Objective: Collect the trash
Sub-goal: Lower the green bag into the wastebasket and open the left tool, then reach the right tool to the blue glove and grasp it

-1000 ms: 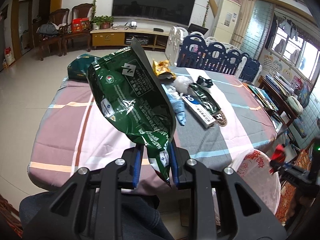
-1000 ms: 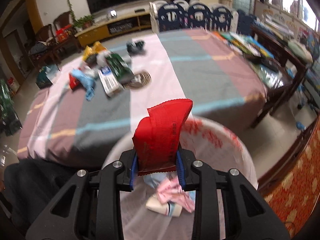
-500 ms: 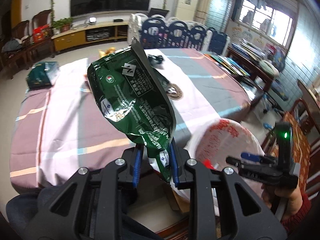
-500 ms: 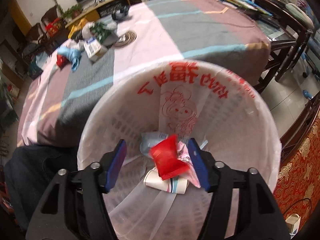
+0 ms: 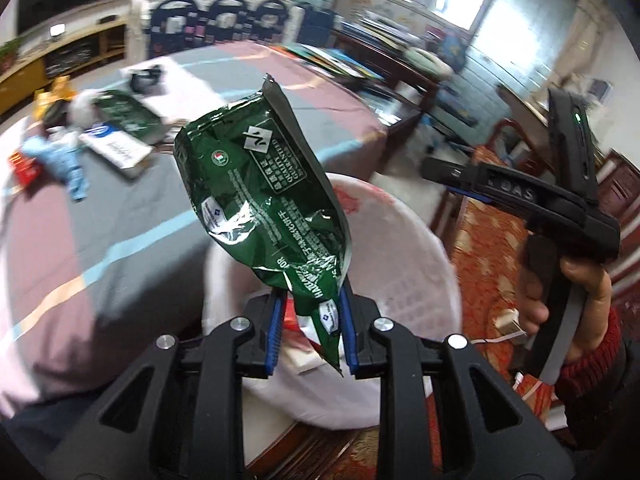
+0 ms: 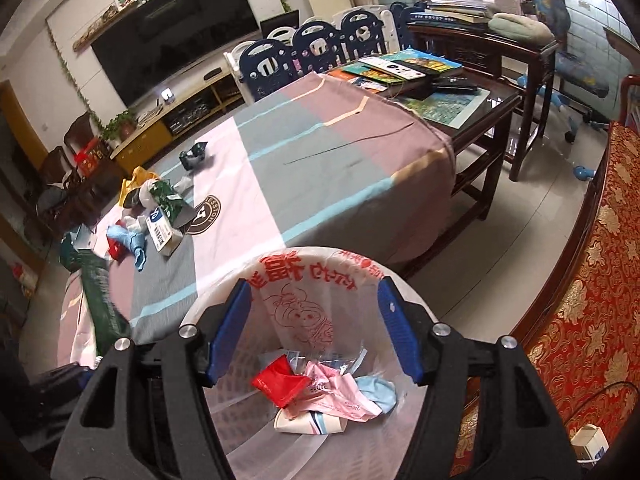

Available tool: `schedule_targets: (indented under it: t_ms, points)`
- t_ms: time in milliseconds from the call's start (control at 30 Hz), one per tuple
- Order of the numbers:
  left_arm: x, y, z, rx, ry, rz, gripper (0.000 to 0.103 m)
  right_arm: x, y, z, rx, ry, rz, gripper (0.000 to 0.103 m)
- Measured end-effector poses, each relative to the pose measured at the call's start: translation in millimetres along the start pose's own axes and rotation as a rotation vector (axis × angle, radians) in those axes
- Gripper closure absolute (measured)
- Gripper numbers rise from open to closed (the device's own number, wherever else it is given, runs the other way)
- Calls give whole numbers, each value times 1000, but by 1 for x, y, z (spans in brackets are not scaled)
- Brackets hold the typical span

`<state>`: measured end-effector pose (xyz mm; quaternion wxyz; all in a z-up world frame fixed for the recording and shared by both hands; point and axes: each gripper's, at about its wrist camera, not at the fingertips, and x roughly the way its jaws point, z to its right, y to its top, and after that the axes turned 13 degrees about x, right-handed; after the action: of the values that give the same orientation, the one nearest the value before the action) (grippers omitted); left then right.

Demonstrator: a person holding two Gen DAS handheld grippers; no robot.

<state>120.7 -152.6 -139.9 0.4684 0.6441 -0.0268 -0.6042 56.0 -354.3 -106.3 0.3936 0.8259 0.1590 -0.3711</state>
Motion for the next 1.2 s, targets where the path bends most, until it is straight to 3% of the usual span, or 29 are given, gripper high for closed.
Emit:
schedule_targets:
  t_ms: [67,167,267,367,533,700,767,933,1067,1200]
  points:
    - [18,4,11,22,-56,-32,71,-1,1,5,12,-6,4,38]
    - [37,-2,21,46,-21,-92,32,-1,3,13,34,-21,16,36]
    - [43,-12,25,45,6,-120,24,2,4,19,56,-33,25,31]
    - [31,-14,16,21,103,-83,15,7,2,16,63,-30,18,28]
    - [-8,-12,-9,25,464,10,12,-3,-8,-21,-68,-34,106,16]
    - [-53,-24,-50,-101,687,112,12,-11,-16,-58,-157,-2,204,9]
    - [-71,-31,-66,-169,775,148,12,-9,-16,-69,-168,0,204,8]
    - [-102,-45,-99,-238,908,174,12,3,-26,-99,-204,24,148,8]
    - [-118,-51,-125,-253,1011,133,12,16,-40,-125,-264,59,61,8]
    - [-125,-56,-154,-306,1041,113,12,25,-53,-152,-309,85,20,8]
